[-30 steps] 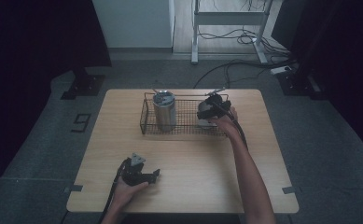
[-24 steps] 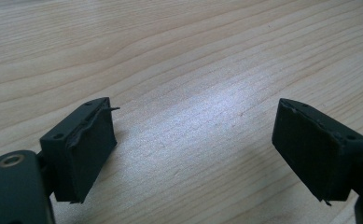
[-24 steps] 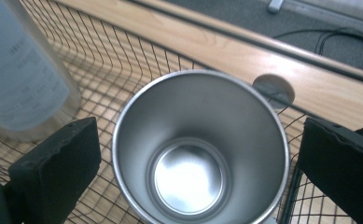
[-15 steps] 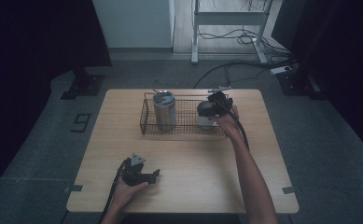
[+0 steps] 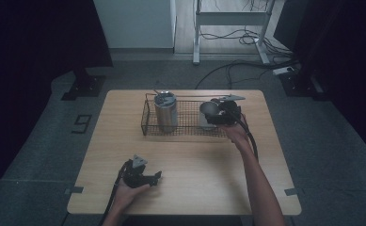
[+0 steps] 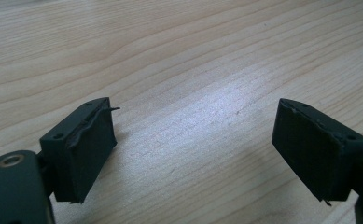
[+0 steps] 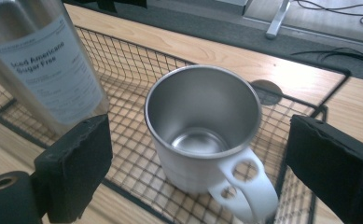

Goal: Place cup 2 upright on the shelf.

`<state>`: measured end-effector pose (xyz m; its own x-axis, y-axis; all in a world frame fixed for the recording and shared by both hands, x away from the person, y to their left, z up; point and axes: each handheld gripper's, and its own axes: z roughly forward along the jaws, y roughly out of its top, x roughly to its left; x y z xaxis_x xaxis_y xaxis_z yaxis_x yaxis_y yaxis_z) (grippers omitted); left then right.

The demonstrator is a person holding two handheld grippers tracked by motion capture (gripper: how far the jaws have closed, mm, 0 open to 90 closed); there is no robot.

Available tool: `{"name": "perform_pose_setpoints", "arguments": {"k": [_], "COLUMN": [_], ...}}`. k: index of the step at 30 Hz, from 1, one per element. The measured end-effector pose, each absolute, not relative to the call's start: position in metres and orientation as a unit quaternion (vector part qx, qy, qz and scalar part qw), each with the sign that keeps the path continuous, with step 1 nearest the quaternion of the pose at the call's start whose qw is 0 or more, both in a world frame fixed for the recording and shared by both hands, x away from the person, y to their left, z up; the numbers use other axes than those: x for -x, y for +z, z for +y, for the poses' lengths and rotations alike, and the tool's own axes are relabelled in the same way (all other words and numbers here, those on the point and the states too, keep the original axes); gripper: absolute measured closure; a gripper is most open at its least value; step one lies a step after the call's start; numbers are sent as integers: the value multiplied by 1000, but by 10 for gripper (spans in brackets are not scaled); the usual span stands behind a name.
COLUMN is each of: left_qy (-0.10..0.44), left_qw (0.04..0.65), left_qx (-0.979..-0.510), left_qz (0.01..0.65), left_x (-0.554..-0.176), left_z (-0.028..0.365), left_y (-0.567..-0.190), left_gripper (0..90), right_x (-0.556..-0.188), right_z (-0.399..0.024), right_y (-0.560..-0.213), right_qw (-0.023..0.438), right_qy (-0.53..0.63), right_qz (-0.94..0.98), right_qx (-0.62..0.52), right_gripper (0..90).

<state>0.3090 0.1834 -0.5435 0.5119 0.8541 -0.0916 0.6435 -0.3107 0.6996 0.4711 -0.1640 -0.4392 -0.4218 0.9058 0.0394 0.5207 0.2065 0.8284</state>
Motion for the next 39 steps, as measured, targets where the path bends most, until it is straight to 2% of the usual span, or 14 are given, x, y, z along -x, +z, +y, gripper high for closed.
{"name": "perform_pose_setpoints", "arguments": {"k": [4,8,27,39], "left_qy": [148,147,142,145], "left_qw": [348,349,345,345], "left_qx": [-795,-795,-795,-795], "left_qz": [473,474,477,478], "left_x": [-309,-310,-309,-309], "left_z": [184,184,188,189], "left_y": [-545,-545,-544,-544], "left_gripper": [133,133,133,134], "right_x": [-455,-445,-379,-340], "right_z": [-168,-168,-184,-193], "right_y": [-440,-441,-455,-482], "right_qw": [244,245,251,247], "right_qy": [407,400,434,434], "right_qz": [739,745,735,740], "right_qx": [-477,-474,-455,-451], "right_gripper": [130,113,143,150]}}
